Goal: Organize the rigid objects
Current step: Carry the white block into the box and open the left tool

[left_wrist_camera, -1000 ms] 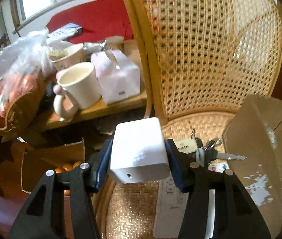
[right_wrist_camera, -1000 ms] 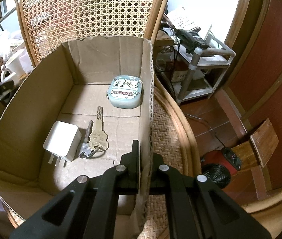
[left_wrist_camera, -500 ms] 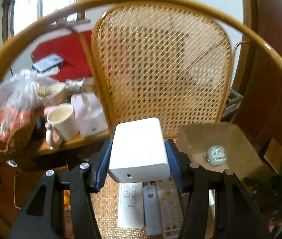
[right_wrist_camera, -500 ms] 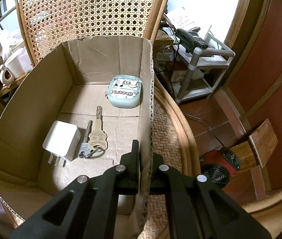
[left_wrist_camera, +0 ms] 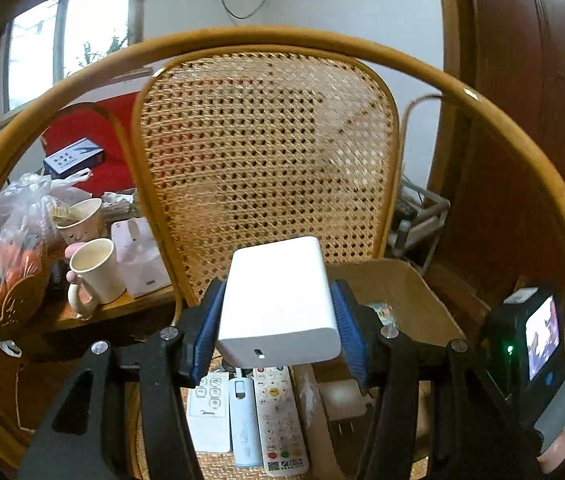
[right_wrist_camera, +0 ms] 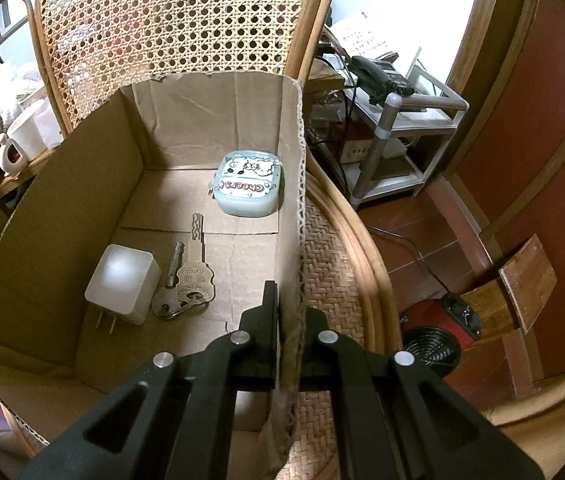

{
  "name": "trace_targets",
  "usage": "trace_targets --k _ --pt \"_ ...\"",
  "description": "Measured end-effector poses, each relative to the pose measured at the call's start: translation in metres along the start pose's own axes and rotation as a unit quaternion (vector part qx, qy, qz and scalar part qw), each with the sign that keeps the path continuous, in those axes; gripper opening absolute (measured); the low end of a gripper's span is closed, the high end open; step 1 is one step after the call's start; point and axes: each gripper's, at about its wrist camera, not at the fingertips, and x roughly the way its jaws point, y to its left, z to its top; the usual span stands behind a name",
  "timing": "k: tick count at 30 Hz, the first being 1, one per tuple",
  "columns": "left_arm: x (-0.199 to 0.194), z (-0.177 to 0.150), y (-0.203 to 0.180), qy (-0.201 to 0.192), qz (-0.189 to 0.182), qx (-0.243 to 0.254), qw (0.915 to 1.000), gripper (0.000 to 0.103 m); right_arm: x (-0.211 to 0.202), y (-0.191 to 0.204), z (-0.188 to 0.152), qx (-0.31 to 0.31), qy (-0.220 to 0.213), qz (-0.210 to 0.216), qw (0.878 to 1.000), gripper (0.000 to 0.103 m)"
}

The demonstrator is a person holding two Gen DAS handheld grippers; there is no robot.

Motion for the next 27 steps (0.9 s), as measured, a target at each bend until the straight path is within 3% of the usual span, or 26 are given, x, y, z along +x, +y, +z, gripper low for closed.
trace_targets --k 13,27 --pt "0.016 -0.015 -0.034 0.053 -0.059 0.034 0.9963 0.053 0.001 0.001 0.001 0.0 0.0 0.0 1.0 0.007" --pt "0.031 -0.034 -0.054 0.102 -0.069 0.085 0.9888 0.053 0.002 0.002 0.0 0.002 0.001 0.004 1.0 0.007"
